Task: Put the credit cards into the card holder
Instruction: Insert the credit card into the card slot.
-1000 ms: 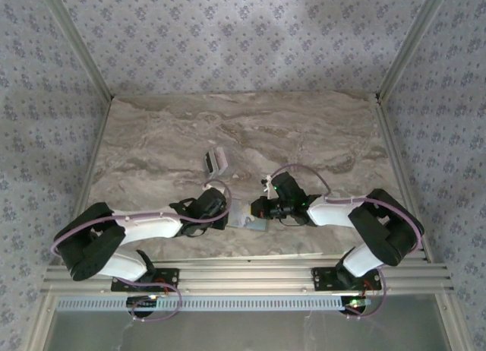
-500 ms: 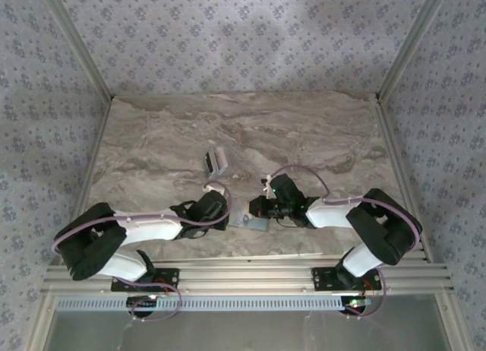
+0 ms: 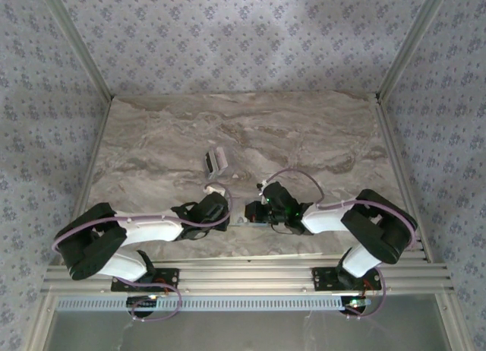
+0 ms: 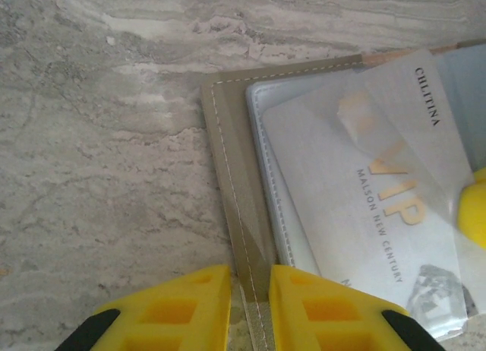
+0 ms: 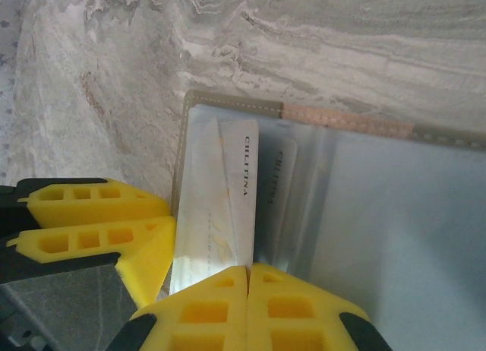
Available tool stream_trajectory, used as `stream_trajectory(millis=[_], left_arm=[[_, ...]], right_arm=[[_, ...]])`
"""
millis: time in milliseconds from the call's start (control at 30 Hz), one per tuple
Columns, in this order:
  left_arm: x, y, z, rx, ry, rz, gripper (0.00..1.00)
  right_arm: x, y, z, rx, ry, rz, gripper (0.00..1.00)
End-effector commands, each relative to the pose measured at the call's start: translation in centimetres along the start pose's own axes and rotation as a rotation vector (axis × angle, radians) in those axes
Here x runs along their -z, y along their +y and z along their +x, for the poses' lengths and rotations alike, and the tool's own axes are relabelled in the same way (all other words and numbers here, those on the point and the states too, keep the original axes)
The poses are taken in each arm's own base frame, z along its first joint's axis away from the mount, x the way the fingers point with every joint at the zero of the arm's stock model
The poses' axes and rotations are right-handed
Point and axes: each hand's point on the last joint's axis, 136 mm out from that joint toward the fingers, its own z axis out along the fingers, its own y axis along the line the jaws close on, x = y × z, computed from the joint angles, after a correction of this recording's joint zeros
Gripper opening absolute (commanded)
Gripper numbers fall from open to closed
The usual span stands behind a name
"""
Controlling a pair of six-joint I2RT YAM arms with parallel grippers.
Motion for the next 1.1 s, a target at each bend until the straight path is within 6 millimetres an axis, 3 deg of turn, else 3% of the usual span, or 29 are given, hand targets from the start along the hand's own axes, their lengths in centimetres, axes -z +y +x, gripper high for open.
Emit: stream_trajectory(millis=[0, 267, 467, 767, 933, 1067], left_arm=[[-0.3, -0.9, 2.1, 0.001, 0.076, 0.049, 0.22], [-0.2, -0.7, 2.1, 0.005, 0.069, 0.038, 0.23], [0.6, -0.2, 1.8, 0.014, 0.046, 0.030, 0.23], [1.4, 0.2, 1.6, 0.011, 0.031, 0.022, 0.25], [1.4, 0.1, 1.5, 0.012, 0.028, 0.023, 0.26], [1.4, 0.1, 1.4, 0.013, 0.028, 0.024, 0.26]], right_arm=[[-0.6, -0.4, 1.0, 0.000, 0.006, 0.029, 0.00], [-1.6, 0.9, 1.8, 0.042, 0.033, 0.007, 0.00], [-1.6, 0.5, 2.2, 0.062, 0.057, 0.048, 0.08], [-0.8, 0.3, 2.5, 0.071, 0.083, 0.083, 0.30], [0.2, 0.3, 2.5, 0.091, 0.091, 0.112, 0.53], [1.0, 0.4, 2.5, 0.108, 0.092, 0.124, 0.66]])
